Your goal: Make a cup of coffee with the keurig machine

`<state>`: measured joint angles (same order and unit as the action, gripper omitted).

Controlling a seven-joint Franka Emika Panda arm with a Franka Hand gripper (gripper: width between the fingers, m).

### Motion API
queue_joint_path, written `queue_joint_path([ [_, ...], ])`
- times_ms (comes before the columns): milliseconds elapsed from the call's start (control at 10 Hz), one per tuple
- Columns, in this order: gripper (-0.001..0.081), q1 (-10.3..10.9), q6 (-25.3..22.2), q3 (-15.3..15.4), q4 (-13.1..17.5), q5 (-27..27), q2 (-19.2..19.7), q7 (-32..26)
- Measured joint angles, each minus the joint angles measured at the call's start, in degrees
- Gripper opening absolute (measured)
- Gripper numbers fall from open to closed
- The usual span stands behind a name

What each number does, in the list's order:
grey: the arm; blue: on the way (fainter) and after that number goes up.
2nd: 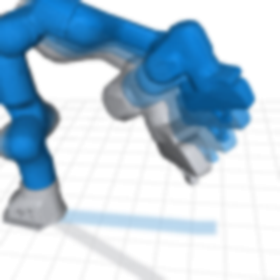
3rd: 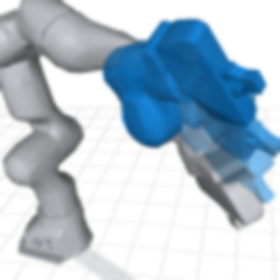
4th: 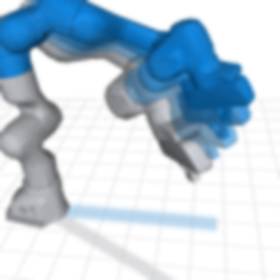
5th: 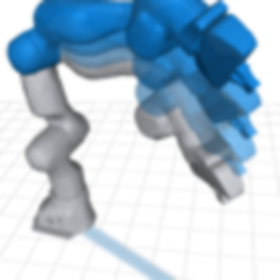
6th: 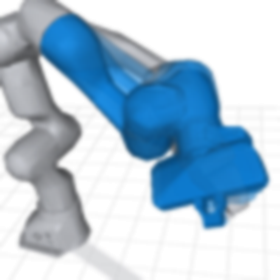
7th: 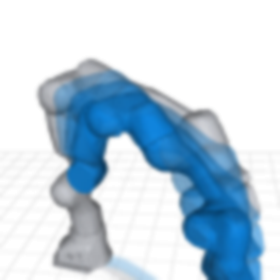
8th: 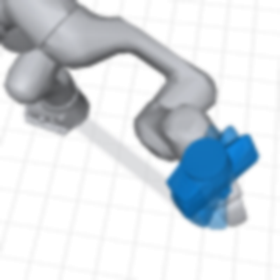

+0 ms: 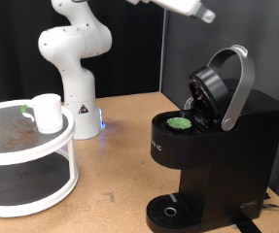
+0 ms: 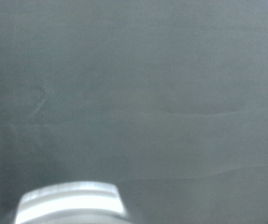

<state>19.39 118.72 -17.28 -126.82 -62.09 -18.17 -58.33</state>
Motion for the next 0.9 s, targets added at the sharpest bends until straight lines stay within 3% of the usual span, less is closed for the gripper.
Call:
queue_joint_path([
  [300, 0.0802, 0.5, 9.6, 5.5, 0.7, 2.1, 0.8, 4.8],
  [600, 0.0802, 0.8, 6.6, 5.2, 1.1, -0.3, 0.9, 4.7],
  [900, 0.0802, 1.7, 6.5, 8.2, 4.7, 2.2, 2.6, 7.9],
])
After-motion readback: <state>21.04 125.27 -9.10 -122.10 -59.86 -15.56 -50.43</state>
